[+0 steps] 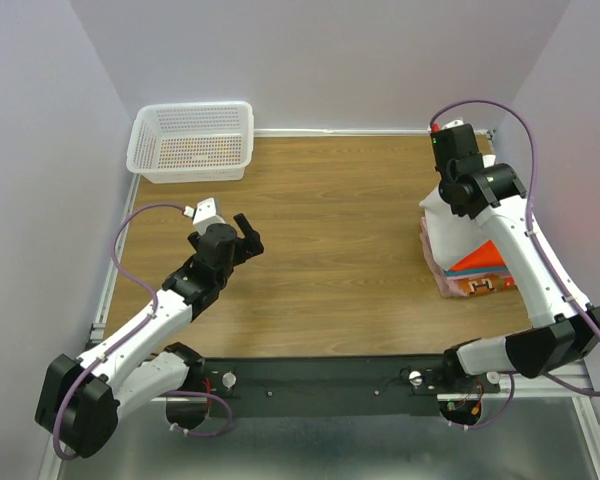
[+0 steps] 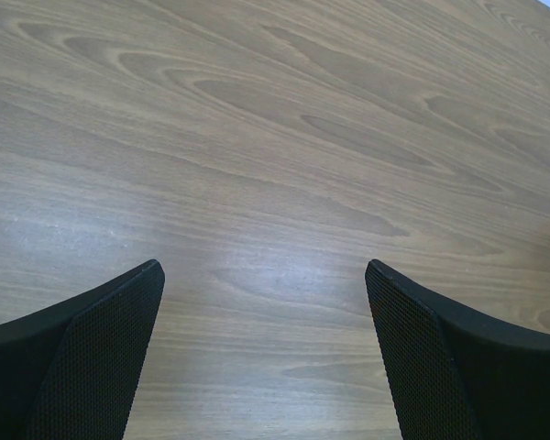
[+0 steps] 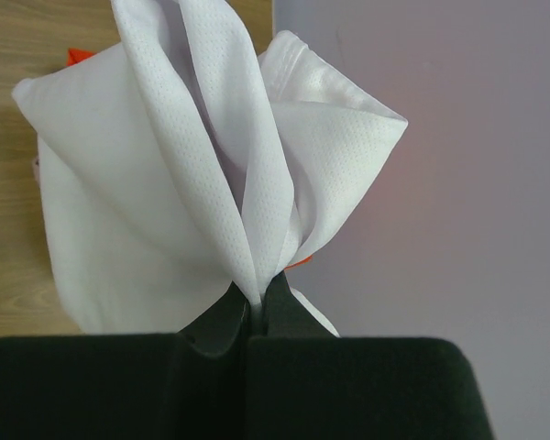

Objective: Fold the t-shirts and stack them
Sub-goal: Neatly place the folded tshirt to the corner

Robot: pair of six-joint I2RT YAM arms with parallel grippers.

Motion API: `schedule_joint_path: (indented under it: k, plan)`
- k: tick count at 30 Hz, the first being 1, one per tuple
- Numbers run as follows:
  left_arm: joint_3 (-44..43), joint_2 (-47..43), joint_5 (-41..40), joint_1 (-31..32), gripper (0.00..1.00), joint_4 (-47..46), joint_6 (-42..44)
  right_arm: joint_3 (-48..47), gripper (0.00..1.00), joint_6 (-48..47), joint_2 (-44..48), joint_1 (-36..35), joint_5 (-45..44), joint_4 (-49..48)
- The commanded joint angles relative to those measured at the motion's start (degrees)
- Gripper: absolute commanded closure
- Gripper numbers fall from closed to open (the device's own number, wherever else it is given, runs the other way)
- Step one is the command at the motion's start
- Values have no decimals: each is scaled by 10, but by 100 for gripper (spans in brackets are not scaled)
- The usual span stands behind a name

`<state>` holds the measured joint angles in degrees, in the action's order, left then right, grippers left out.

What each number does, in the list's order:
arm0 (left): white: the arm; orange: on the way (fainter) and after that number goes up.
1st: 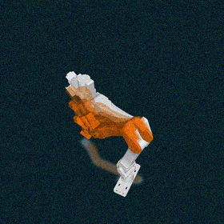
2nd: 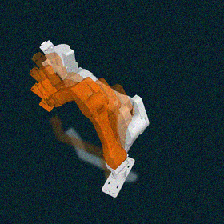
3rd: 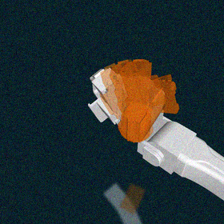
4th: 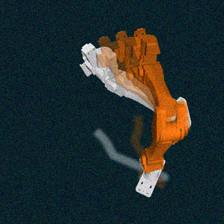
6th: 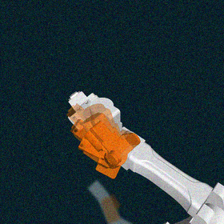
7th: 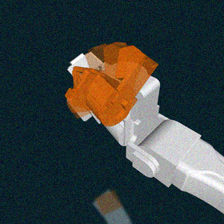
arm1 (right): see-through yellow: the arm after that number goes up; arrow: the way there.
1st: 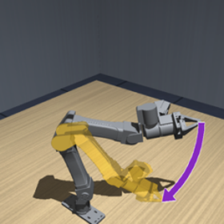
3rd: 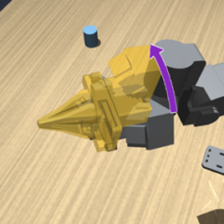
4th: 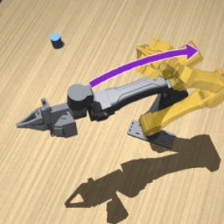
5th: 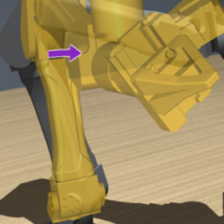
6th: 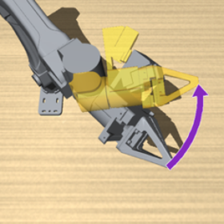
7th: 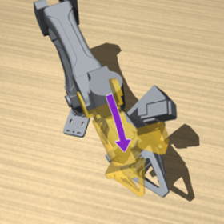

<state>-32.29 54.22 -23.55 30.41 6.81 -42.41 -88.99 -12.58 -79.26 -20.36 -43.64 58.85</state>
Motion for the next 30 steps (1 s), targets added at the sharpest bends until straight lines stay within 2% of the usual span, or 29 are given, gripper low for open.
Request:
schedule_joint_path:
  k: [1,15,30]
  plan:
    - [6,10,-11,-4,2,-13,9,-24,100,-24,-5,34,23,9]
    - [5,27,-7,-10,2,-16,15,22,100,-104,-13,129,65,-64]
    - [7,20,-7,-18,2,-12,15,65,99,-163,-79,247,120,-161]
